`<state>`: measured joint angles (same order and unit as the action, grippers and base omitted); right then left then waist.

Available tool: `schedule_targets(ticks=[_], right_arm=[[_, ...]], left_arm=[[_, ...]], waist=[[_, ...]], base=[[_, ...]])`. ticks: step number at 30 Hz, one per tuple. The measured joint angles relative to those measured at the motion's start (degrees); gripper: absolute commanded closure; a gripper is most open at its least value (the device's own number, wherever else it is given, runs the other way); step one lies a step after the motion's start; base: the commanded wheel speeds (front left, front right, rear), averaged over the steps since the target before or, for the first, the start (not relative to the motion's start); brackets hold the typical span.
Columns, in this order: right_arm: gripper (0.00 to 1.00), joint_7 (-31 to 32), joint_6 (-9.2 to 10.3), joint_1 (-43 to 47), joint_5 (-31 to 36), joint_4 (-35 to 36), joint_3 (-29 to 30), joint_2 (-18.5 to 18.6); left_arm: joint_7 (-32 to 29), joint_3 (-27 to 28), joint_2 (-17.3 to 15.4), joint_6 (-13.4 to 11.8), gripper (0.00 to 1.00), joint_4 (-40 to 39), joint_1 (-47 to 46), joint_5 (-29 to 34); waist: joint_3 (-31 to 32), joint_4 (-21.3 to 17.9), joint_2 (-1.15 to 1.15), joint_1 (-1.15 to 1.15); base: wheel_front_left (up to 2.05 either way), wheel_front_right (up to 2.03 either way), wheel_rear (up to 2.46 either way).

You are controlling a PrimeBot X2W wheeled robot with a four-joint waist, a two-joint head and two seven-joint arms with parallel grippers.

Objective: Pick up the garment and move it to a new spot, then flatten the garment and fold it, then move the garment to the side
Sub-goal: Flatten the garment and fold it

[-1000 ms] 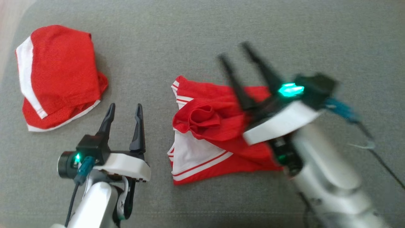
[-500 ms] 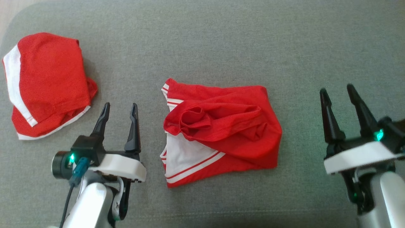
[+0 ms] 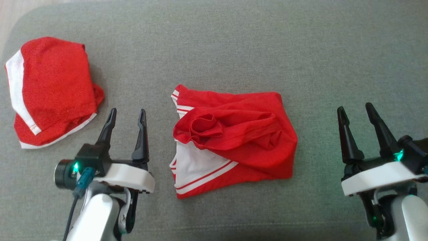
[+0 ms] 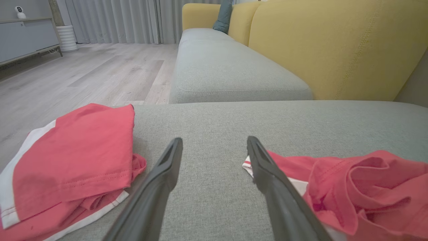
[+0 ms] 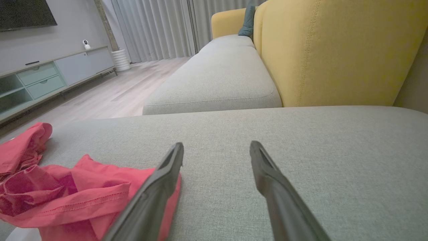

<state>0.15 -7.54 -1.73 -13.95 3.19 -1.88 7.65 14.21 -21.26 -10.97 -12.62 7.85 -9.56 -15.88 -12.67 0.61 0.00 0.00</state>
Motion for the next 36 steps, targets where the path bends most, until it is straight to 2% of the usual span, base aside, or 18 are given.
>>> schedule_targets(ticks=[17,18,22,29,36], right_arm=[[0.0,1.6,0.0,0.21,0.4,-0.57,-1.43,-0.19],[1.0,2.02,0.0,0.2,0.32,-0.89,-1.71,-0.19],[1.0,3.04,0.0,0.01,0.0,-2.64,-4.2,-0.18],[1.0,4.47,0.0,-2.73,-2.0,-8.48,-13.41,-0.21],[1.0,4.37,0.0,-7.88,-3.35,-16.07,-16.33,-0.85]], left_arm=[[-0.09,-0.45,-0.48,-0.55,0.0,-0.29,0.18,-0.01],[-0.09,-0.49,-0.48,-0.56,0.0,-0.31,0.18,-0.01],[-0.09,-0.66,-0.53,-0.56,0.0,-0.42,0.17,-0.01],[-0.09,-0.87,-0.56,-0.55,0.0,-0.38,-0.07,-0.02],[-0.08,-1.18,-0.49,-0.55,0.0,-0.12,-0.21,-0.53]], waist=[[0.12,0.36,0.0,0.0],[0.08,0.42,0.0,0.0],[-0.49,0.65,0.0,0.0],[-1.73,1.54,0.0,0.0],[-2.28,2.42,0.0,0.0]], base=[[0.0,0.0,0.0],[0.0,0.0,0.0],[0.0,0.0,0.0],[0.0,0.0,0.0],[0.0,0.0,0.0]])
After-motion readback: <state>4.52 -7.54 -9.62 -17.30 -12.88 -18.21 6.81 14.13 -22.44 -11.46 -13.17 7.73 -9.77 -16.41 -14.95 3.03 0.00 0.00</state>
